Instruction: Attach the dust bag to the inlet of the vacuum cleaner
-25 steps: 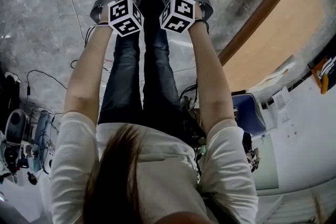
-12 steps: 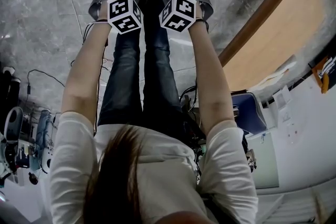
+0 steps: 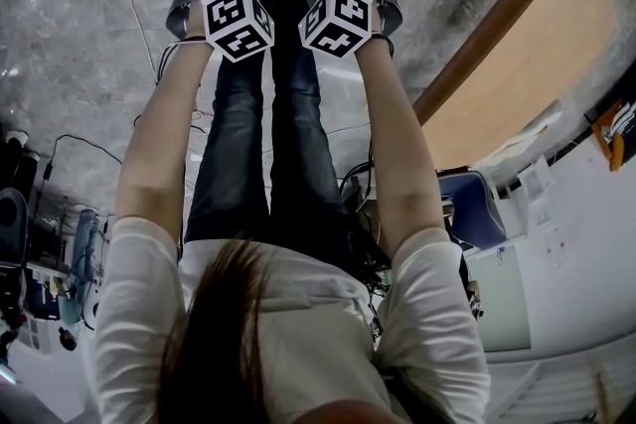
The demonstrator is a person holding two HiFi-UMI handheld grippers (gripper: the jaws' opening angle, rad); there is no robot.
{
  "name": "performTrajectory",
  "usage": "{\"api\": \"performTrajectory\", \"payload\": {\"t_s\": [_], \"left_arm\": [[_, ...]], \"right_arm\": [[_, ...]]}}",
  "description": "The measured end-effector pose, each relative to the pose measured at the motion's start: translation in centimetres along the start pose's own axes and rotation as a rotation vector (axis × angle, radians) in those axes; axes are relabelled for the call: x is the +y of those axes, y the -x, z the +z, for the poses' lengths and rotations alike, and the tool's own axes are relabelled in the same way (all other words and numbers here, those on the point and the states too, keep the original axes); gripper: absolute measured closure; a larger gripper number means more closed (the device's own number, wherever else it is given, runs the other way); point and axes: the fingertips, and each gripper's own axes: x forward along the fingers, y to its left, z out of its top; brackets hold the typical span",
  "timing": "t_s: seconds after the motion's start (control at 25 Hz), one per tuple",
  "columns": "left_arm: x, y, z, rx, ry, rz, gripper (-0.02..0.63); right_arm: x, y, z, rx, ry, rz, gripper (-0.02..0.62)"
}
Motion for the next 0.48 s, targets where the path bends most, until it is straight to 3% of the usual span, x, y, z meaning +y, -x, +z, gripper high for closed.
{"api": "performTrajectory", "payload": {"t_s": [0.48], "left_arm": [[-0.4,-0.4,-0.4,-0.036,0.149,0.005,0.545]], "right_arm": [[-1.4,-0.5,0.3,0.035,0.116,0.046,0.558]]}}
